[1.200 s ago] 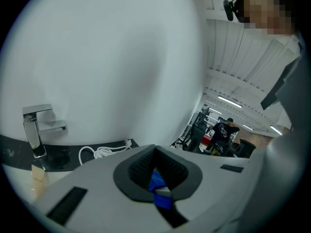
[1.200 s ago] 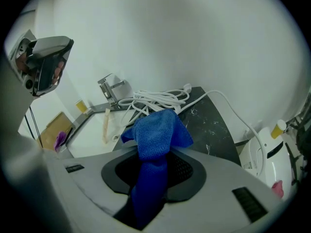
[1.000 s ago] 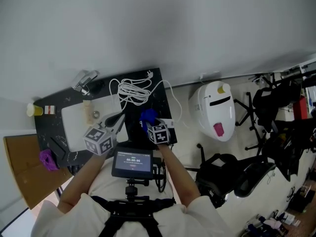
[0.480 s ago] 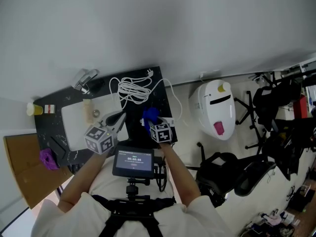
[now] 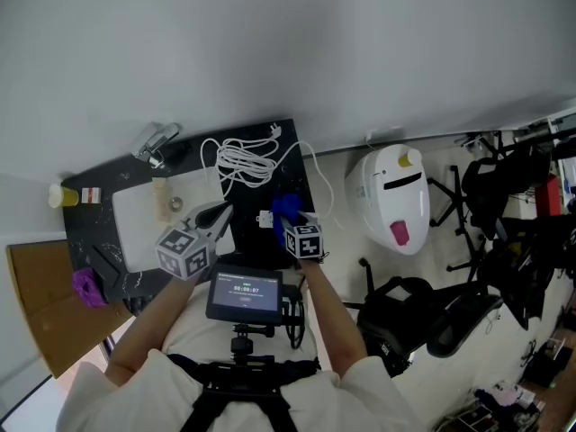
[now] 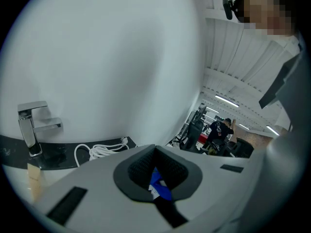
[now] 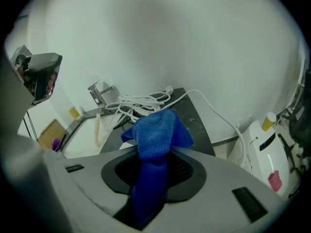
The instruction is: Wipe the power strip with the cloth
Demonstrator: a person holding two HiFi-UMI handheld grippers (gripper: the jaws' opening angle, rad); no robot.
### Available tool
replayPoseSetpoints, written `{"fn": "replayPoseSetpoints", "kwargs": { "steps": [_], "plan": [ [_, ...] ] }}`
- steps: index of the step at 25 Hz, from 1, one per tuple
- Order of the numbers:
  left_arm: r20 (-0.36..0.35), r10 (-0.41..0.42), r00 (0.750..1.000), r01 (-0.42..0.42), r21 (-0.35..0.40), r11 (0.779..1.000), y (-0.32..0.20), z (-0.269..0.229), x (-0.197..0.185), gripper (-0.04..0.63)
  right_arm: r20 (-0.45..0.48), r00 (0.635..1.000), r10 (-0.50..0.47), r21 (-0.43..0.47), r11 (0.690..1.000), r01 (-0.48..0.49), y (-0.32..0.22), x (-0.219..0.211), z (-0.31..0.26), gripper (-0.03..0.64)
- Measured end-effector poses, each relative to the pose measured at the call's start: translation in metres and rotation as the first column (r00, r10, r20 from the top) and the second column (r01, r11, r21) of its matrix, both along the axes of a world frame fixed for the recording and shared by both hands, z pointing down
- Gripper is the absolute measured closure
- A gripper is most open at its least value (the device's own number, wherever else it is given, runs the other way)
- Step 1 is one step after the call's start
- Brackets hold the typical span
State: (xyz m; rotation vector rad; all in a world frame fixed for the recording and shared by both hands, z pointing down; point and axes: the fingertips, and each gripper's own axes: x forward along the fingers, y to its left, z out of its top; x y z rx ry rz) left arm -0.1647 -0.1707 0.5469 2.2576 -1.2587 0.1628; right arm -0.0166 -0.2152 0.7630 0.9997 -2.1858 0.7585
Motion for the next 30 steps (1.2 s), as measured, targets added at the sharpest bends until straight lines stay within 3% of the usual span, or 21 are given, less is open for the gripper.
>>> {"fn": "replayPoseSetpoints", "kwargs": {
  "steps": [30],
  "plan": [
    [0.008, 0.021, 1.0, -0.02, -0.014, 1.0, -0.003, 0.007, 0.012, 0.595, -0.003, 0.995, 0.1, 0.055, 0.994, -0.099, -0.019, 0.066, 0.002, 0.509]
  ]
}}
